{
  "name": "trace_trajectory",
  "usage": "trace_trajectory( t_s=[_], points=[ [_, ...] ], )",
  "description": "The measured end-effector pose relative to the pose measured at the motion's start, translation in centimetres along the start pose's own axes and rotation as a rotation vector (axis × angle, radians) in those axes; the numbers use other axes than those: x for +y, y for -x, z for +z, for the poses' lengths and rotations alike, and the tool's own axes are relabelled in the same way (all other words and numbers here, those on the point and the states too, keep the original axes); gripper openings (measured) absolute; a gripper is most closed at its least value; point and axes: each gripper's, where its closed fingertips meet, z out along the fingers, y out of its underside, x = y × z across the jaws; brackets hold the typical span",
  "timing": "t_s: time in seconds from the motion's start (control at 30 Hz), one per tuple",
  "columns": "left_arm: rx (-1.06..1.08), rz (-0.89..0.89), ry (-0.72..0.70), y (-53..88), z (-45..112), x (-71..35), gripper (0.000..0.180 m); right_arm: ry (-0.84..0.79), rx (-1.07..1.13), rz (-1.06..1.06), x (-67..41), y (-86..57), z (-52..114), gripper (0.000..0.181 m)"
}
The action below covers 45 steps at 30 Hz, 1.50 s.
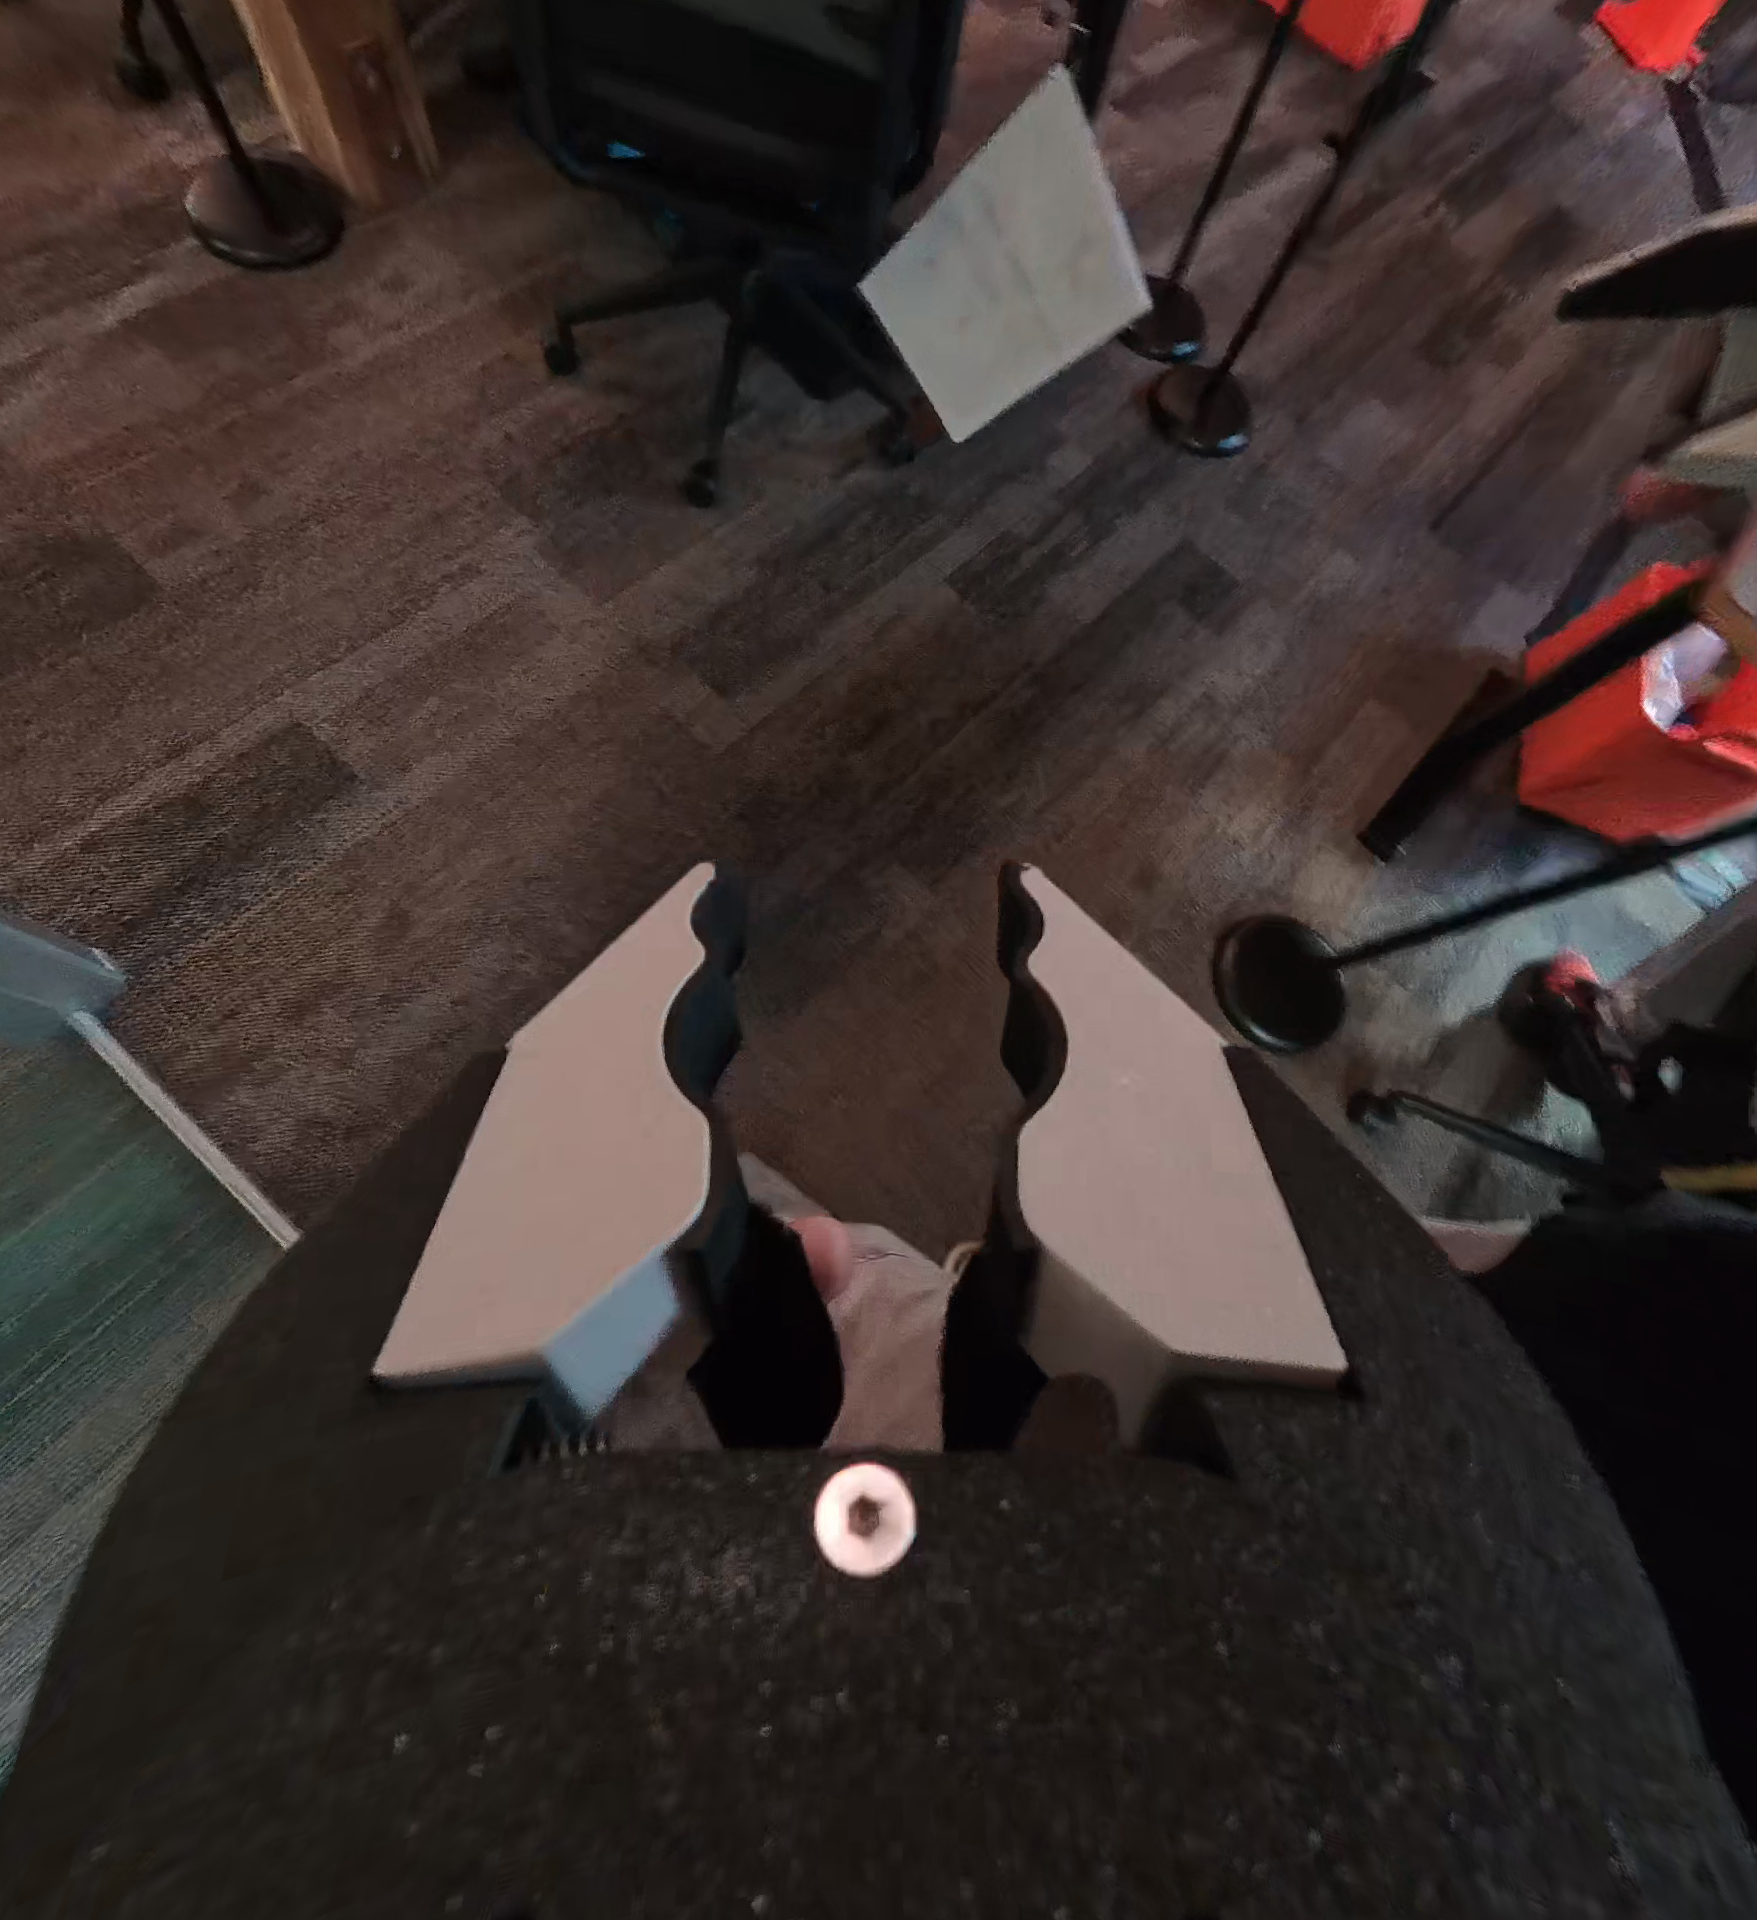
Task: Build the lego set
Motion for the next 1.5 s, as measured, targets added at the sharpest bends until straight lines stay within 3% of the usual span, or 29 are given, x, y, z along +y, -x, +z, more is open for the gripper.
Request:
trace_trajectory(
  t_s=[0.2,0.33,0.57,0.83,1.3,1.5],
  points=[
    [-0.013,-0.096,-0.034,16.7,9.9,-8.8,0.047,0.020,-0.037,-0.040,-3.6,-8.5,16.8,0.065],
    [0.016,-0.158,-0.016,27.9,14.2,-16.3,0.049,0.032,-0.066,0.083,-9.2,-14.3,28.4,0.071],
    [-0.073,-0.001,0.057,45.5,21.9,-26.8,0.050,0.019,-0.080,0.028,-20.9,-25.4,44.9,0.071],
    [-0.080,0.013,0.035,64.2,35.6,-39.3,0.049,0.028,-0.052,0.063,-26.3,-41.5,65.5,0.071],
    [-0.070,-0.151,-0.007,96.8,54.9,-65.6,0.052,-0.006,-0.123,0.003,-50.1,-68.5,101.0,0.070],
    [-0.069,-0.109,-0.017,112.8,65.3,-74.2,0.052,-0.074,-0.086,-0.005,-58.5,-80.6,117.0,0.070]
  ],
)
